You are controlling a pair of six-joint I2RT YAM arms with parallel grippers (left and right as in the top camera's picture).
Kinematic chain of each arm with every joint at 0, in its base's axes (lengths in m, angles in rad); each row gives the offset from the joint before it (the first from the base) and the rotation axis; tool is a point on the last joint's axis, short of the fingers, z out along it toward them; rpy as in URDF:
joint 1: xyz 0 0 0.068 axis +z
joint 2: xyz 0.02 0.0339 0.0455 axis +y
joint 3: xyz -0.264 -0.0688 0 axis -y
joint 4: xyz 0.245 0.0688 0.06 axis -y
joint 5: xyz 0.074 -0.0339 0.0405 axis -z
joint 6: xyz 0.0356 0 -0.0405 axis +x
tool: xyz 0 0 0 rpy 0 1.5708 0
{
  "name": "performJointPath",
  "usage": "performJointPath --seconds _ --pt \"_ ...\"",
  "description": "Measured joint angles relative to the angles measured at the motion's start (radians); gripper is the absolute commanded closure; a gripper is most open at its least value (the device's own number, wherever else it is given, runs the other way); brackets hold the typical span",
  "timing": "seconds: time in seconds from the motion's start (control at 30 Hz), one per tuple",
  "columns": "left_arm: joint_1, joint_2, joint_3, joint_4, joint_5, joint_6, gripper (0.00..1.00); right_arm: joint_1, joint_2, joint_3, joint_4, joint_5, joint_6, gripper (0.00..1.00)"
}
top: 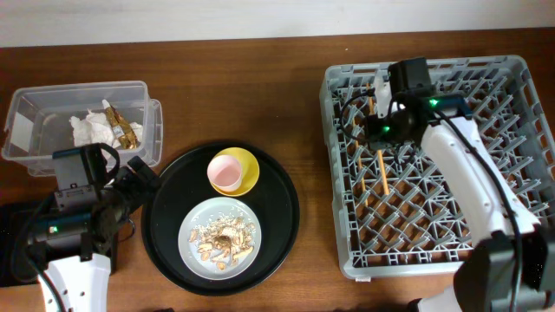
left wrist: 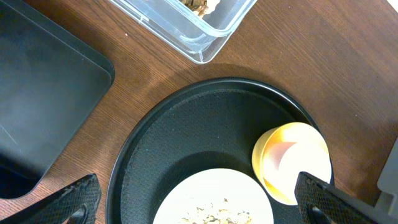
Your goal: Sort waste into correct bins and load items into the dishwasher rack
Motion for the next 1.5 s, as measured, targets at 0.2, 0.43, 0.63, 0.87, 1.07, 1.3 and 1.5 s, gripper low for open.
performJointPath --seconds 0.2,0.43,0.63,0.87,1.07,1.3,1.5 --pt "0.0 0.0 0.0 0.0 0.0 0.0 0.01 0.0 0.027 -0.002 0.0 -0.004 0.02 0.58" --pt "0.0 0.0 0.0 0.0 0.0 0.0 0.01 0.0 0.027 -0.002 -0.021 -0.14 0.068 0.59" --pt "0.0 0.0 0.0 0.0 0.0 0.0 0.01 0.053 0.027 -0.002 -0.019 -0.403 0.102 0.58" --pt "0.0 0.0 0.0 0.0 0.0 0.0 0.01 0.315 0.027 -0.003 0.093 -0.367 0.211 0.51" --pt "0.0 0.0 0.0 0.0 0.0 0.0 0.01 0.578 0.027 -0.004 0.314 -0.181 0.272 0.34" --pt "0.0 0.0 0.0 0.0 0.0 0.0 0.01 0.798 0.06 -0.003 0.508 0.098 0.271 0.33" --pt "0.0 0.0 0.0 0.0 0.0 0.0 0.01 0.814 0.204 -0.004 0.531 0.159 0.237 0.39"
